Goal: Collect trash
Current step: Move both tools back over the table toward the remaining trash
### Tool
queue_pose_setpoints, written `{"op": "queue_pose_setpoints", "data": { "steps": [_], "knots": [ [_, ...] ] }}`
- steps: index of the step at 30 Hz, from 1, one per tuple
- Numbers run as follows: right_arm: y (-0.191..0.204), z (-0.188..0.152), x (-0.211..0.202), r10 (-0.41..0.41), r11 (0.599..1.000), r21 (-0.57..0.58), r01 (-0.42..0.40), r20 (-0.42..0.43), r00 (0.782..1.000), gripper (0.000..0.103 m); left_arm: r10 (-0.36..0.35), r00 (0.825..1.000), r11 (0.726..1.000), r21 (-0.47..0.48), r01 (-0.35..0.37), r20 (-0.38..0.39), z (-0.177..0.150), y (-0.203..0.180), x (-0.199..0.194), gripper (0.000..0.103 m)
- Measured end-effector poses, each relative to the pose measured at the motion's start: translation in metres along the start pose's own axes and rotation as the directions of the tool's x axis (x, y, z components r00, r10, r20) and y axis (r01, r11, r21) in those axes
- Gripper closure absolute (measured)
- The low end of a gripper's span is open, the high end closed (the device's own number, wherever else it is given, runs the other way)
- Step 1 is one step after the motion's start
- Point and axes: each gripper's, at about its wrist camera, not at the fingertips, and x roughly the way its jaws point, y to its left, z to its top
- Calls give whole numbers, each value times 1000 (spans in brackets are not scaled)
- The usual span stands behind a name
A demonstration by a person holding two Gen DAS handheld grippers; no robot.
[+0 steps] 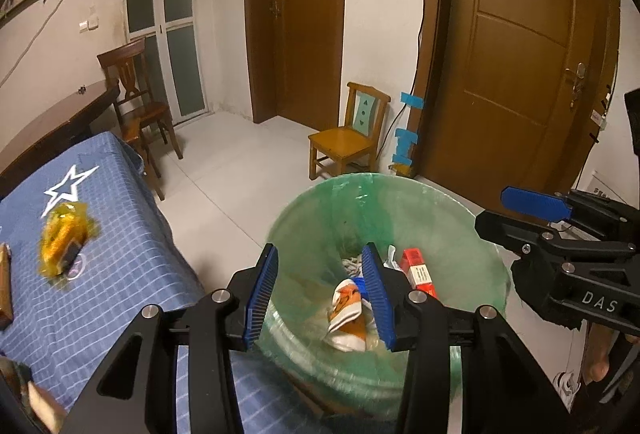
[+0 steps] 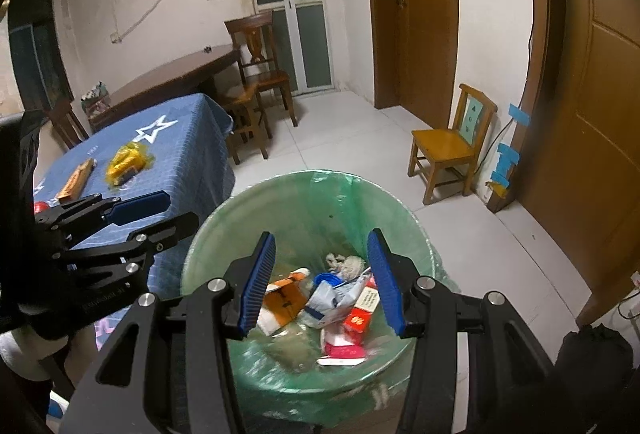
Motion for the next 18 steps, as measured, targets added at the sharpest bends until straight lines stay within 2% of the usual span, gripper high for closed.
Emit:
{"op": "queue_pose_setpoints", "data": {
  "steps": [4, 10, 12, 14, 18],
  "knots": [
    [17, -11, -17, 42, 999, -9, -42, 35, 998, 52, 16, 1000, 1000, -2, -16, 14, -14, 12, -31, 51],
    [60, -23, -33, 121, 991, -67, -117, 68, 990, 38, 55, 998, 998, -20, -55, -8, -51, 40, -70, 43],
    [75, -26, -35, 154, 985, -84, -148, 73, 985, 27, 72, 997, 997, -30, -73, -18, -64, 52, -82, 39],
    [91, -29, -35, 182, 979, -101, -174, 74, 980, 19, 87, 996, 995, -41, -88, -32, -79, 67, -95, 32],
    [117, -33, -32, 227, 968, -126, -219, 55, 972, 12, 137, 989, 987, -79, -142, -61, -108, 102, -122, 26]
  ]
}}
